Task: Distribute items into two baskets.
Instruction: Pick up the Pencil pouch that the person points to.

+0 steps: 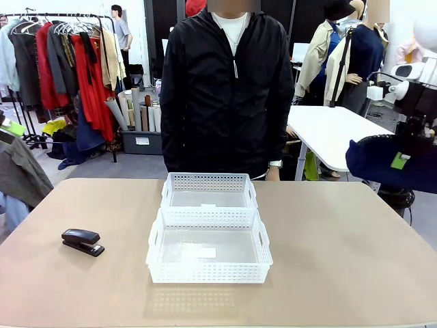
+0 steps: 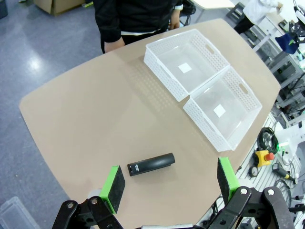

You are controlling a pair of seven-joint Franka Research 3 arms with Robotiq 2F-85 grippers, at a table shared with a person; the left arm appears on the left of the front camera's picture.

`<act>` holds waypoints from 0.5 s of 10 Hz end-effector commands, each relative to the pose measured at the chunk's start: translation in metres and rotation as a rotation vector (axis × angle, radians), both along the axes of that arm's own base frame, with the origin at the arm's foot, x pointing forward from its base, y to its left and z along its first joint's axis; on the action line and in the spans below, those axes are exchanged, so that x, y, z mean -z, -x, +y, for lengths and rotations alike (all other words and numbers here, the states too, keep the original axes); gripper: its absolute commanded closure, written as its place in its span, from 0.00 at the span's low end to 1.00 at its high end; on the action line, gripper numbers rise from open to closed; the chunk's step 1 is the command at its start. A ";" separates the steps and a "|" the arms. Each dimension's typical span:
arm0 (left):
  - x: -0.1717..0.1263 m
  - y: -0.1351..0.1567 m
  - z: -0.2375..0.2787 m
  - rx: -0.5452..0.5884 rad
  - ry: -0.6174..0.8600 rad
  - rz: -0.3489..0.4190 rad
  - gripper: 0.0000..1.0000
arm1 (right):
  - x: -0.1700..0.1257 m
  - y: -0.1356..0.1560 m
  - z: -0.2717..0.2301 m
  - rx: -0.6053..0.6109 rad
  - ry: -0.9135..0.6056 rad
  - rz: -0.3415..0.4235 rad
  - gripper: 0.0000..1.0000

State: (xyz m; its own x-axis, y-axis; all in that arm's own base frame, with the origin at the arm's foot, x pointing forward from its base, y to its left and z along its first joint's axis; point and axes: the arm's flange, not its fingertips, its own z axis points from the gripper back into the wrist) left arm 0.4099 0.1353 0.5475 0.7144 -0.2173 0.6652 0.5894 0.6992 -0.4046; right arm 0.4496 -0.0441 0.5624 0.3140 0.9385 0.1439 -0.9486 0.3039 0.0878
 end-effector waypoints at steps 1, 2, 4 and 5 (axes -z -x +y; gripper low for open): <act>0.000 0.000 -0.001 -0.005 0.002 -0.005 0.00 | -0.009 -0.005 -0.004 -0.093 -0.017 0.016 1.00; 0.000 0.000 -0.001 -0.005 0.002 -0.005 0.00 | 0.000 0.000 0.000 0.000 0.000 0.000 1.00; 0.000 0.000 -0.001 -0.005 0.002 -0.005 0.00 | 0.000 0.000 0.000 0.000 0.000 0.000 1.00; 0.000 0.000 -0.001 -0.005 0.002 -0.005 0.00 | 0.000 0.000 0.000 0.000 0.000 0.000 1.00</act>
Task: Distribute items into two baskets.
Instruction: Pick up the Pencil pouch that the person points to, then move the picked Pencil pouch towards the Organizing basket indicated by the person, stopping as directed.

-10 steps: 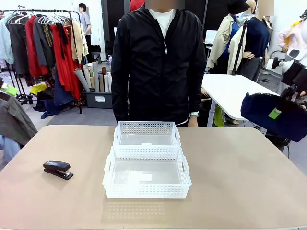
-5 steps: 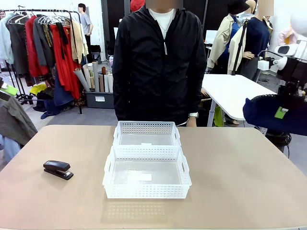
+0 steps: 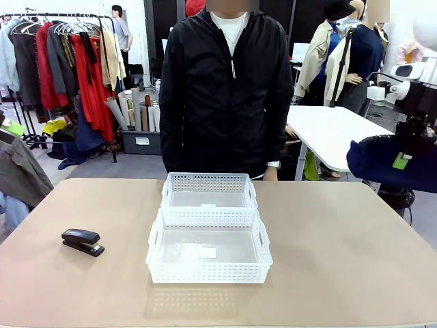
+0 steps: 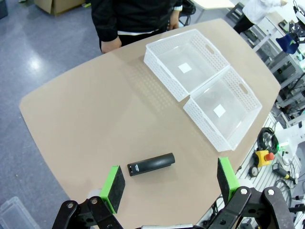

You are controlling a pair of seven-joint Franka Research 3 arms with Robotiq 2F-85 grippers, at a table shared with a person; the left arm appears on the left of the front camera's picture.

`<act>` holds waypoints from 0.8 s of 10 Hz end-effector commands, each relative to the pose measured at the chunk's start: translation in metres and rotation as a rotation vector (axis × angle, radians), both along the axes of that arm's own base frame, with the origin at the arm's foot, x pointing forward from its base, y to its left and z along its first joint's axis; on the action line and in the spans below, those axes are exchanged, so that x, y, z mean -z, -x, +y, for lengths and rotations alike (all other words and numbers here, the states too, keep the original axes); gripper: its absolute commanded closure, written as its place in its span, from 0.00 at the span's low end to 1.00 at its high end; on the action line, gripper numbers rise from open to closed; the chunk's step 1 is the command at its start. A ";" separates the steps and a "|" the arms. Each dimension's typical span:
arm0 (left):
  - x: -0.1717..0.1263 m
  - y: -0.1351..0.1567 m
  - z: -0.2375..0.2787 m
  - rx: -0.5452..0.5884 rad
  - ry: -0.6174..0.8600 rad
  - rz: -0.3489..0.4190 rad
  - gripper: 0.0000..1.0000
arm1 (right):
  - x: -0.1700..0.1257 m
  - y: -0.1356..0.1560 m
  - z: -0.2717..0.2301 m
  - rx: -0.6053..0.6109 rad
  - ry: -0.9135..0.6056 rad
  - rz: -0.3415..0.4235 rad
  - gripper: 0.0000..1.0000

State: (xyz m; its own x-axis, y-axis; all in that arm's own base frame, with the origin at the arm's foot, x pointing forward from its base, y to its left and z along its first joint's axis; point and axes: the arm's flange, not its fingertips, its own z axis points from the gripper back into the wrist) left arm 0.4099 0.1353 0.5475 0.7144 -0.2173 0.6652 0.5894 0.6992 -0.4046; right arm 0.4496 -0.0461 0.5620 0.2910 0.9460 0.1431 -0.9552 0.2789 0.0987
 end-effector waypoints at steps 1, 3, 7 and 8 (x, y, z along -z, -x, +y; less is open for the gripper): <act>0.000 0.000 -0.001 -0.005 0.002 -0.005 0.00 | 0.000 0.000 0.002 0.026 0.003 -0.011 1.00; 0.000 0.000 -0.001 -0.005 0.002 -0.005 0.00 | 0.000 0.000 0.002 0.026 0.003 -0.011 1.00; 0.000 0.000 -0.001 -0.005 0.002 -0.005 0.00 | 0.000 0.000 0.002 0.026 0.003 -0.011 1.00; 0.000 0.000 -0.001 -0.005 0.002 -0.005 0.00 | 0.000 0.000 0.002 0.026 0.003 -0.011 1.00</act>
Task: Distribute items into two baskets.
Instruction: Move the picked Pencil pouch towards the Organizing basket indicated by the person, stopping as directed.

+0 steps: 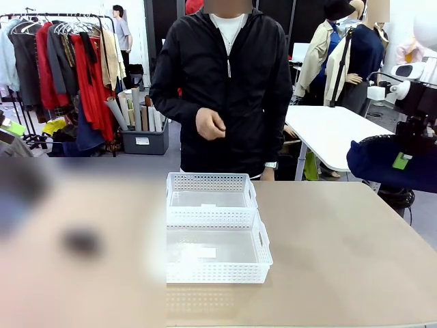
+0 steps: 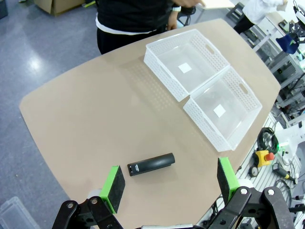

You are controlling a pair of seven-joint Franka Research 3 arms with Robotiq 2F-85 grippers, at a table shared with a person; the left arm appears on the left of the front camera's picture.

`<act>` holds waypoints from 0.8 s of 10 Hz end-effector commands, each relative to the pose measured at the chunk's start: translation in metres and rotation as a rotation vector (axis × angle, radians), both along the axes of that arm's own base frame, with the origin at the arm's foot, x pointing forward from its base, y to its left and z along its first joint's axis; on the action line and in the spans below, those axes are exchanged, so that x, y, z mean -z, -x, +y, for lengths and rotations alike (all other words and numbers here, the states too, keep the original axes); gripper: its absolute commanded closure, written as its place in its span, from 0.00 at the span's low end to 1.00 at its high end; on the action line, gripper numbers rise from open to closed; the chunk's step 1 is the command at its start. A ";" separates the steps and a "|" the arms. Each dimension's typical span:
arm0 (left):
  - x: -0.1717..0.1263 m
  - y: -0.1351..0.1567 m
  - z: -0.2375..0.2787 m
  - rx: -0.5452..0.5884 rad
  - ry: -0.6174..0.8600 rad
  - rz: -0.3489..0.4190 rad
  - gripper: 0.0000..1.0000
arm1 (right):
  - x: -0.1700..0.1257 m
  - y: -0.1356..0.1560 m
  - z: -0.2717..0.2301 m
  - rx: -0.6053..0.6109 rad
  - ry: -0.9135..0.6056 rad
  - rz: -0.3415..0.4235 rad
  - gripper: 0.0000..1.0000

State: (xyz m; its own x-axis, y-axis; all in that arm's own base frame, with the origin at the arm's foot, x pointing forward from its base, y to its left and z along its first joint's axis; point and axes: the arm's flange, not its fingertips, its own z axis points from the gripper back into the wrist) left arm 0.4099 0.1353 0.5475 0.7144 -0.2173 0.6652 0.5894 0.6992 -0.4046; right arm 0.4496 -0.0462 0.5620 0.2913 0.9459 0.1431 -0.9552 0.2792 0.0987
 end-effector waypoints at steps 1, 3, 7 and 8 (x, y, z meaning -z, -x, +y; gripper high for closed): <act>0.000 0.000 -0.001 -0.005 0.002 -0.005 0.00 | 0.000 0.000 0.002 0.026 0.003 -0.011 1.00; 0.000 0.000 -0.001 -0.005 0.002 -0.005 0.00 | 0.000 0.000 0.002 0.026 0.003 -0.011 1.00; 0.000 0.000 -0.001 -0.005 0.002 -0.005 0.00 | 0.000 0.000 0.002 0.026 0.003 -0.011 1.00; 0.000 0.000 -0.001 -0.005 0.002 -0.005 0.00 | 0.000 0.000 0.002 0.026 0.003 -0.011 1.00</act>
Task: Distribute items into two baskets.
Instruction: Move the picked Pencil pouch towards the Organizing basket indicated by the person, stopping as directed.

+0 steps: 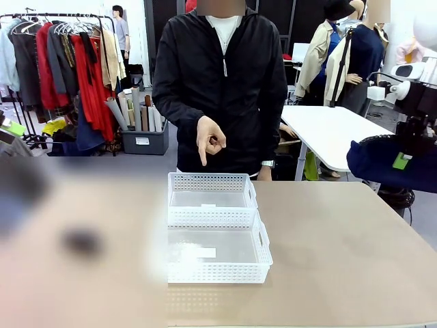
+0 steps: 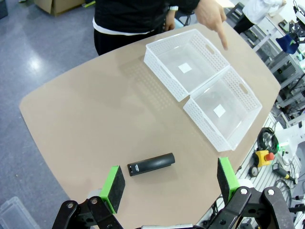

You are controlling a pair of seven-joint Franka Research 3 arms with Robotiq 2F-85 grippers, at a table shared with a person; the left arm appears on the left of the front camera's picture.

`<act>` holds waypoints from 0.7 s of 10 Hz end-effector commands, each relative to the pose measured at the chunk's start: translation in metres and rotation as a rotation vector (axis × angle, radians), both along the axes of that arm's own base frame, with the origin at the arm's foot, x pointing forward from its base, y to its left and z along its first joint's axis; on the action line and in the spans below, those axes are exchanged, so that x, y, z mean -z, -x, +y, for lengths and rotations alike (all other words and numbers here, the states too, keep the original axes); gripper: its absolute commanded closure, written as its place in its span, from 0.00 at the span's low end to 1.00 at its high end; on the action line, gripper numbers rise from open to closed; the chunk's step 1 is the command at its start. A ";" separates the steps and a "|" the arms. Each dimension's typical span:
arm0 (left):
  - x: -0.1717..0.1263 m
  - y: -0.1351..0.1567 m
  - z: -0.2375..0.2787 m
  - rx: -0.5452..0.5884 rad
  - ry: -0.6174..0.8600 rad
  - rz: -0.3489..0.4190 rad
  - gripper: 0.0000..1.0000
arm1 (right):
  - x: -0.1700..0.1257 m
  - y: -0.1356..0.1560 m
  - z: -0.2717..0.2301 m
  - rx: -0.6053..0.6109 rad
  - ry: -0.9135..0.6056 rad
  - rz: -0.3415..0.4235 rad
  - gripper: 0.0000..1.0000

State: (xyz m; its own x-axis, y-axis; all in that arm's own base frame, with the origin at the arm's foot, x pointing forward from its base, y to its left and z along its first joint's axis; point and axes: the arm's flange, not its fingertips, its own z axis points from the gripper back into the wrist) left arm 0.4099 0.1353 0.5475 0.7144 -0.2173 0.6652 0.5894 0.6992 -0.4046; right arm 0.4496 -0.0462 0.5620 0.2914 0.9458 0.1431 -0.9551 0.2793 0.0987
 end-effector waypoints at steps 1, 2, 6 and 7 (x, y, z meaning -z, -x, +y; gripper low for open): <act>0.000 0.000 -0.001 -0.005 0.002 -0.005 0.00 | 0.000 0.000 0.002 0.026 0.003 -0.011 1.00; 0.000 0.000 -0.001 -0.005 0.002 -0.005 0.00 | 0.000 0.000 0.002 0.026 0.003 -0.011 1.00; 0.000 0.000 -0.001 -0.005 0.002 -0.005 0.00 | 0.000 0.000 0.002 0.026 0.003 -0.011 1.00; 0.000 0.000 -0.001 -0.005 0.002 -0.005 0.00 | 0.000 0.000 0.002 0.026 0.003 -0.011 1.00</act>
State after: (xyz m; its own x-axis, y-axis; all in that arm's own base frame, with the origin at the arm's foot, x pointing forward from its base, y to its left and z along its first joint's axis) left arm 0.4099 0.1353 0.5475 0.7144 -0.2173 0.6652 0.5894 0.6992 -0.4046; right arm 0.4496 -0.0462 0.5620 0.2914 0.9458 0.1431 -0.9551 0.2794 0.0987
